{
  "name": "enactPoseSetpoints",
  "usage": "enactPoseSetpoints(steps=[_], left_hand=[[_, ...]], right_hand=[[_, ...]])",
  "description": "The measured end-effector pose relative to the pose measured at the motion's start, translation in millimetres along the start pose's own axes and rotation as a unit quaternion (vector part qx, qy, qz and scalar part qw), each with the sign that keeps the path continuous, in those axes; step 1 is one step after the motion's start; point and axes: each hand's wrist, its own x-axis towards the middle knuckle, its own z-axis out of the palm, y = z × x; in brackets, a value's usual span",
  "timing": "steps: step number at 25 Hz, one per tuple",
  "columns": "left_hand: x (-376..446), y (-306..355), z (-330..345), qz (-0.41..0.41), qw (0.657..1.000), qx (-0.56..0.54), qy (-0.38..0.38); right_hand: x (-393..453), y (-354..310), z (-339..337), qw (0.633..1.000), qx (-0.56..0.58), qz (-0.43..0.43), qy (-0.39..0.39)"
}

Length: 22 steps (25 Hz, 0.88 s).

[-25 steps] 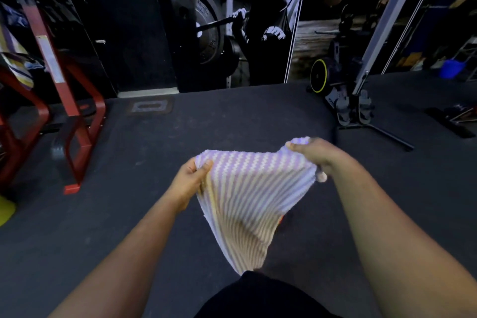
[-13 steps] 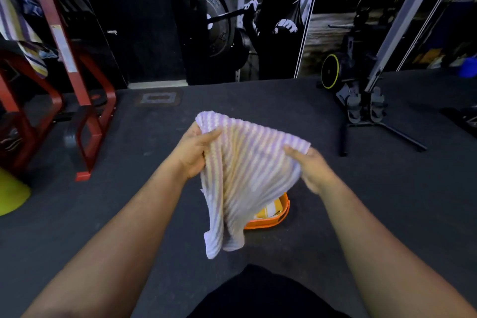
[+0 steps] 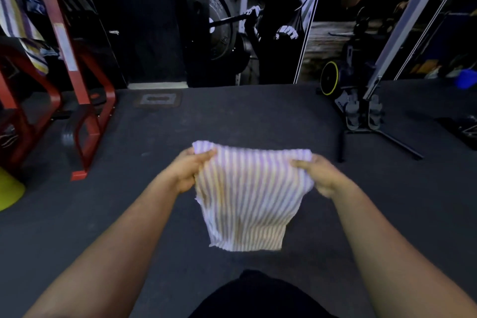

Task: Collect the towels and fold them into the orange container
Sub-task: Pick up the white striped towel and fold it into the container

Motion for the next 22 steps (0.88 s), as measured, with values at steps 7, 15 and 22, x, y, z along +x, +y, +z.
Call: enactPoseSetpoints(steps=[7,15,22], left_hand=[[-5,8,16,0.069,0.994,-0.027,-0.076],[-1,-8,3,-0.001,0.989,0.146,-0.032],[7,10,-9,0.026,0.986,0.162,-0.036]], right_hand=[[6,15,-17,0.994,0.105,0.013,-0.018],[7,-6,-28,0.971,0.215,-0.062,0.082],[5,27,-17,0.997,-0.028,-0.044,0.059]])
